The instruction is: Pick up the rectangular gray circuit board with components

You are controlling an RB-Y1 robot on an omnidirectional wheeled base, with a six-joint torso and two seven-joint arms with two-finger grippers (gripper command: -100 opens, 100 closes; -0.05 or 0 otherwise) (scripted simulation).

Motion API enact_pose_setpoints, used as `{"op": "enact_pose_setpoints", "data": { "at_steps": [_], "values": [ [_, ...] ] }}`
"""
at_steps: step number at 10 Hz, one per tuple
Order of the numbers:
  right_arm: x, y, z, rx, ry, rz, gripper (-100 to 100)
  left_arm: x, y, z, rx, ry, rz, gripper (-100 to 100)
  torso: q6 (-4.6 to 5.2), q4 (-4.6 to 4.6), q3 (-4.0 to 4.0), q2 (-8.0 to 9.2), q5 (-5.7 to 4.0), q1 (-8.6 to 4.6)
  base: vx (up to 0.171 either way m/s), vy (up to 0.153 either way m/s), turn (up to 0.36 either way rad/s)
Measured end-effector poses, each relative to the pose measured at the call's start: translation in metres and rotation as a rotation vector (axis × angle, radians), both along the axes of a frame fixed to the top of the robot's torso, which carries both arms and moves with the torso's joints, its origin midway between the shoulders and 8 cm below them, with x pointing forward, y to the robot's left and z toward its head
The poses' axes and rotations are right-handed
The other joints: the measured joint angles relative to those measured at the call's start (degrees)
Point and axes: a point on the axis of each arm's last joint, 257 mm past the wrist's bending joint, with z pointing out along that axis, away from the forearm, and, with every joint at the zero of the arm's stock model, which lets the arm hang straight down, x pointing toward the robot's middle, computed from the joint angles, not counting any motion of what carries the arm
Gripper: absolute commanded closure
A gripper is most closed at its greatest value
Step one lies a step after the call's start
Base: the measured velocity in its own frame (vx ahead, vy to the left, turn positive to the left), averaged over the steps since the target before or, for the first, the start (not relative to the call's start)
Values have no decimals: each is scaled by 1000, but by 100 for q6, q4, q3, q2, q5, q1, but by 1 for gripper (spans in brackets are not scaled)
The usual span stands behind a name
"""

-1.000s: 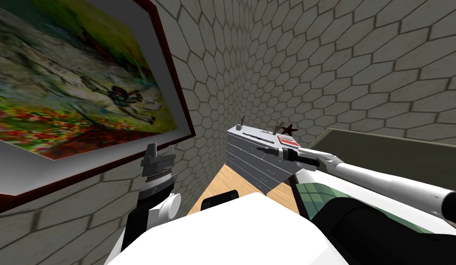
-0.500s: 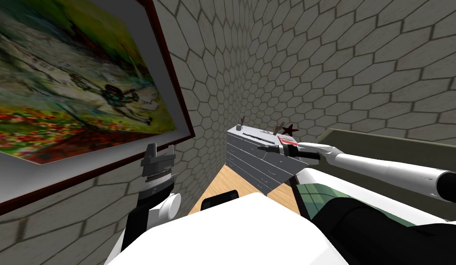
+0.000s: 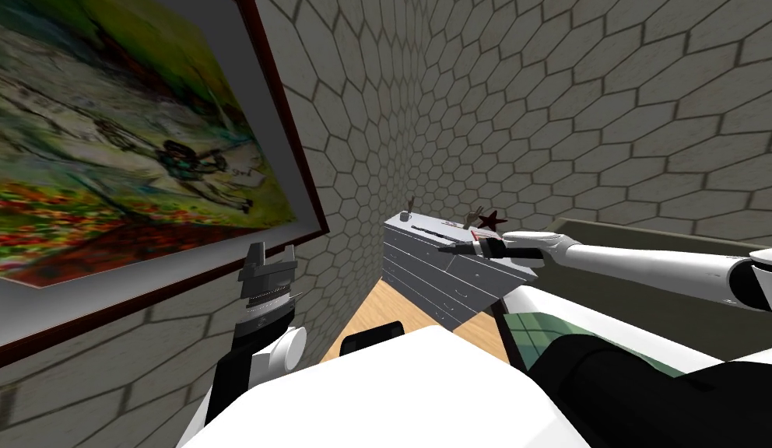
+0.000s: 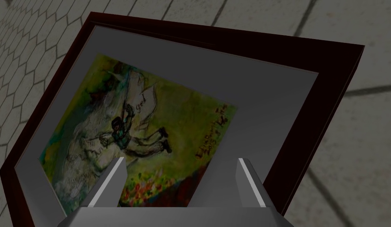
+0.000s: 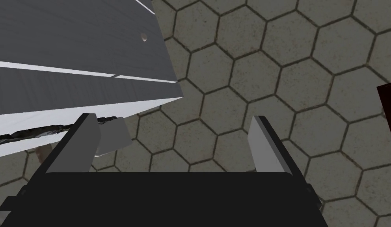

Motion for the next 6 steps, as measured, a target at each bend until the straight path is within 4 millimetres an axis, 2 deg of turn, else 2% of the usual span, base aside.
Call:
{"op": "enact_pose_setpoints", "data": {
  "at_steps": [6],
  "values": [
    [3,-16,3,-133,79,40,-100,0,0,0,0,0,0,0,1,0,-1,-1,-2,-3,35,-11,4]
  ]
}}
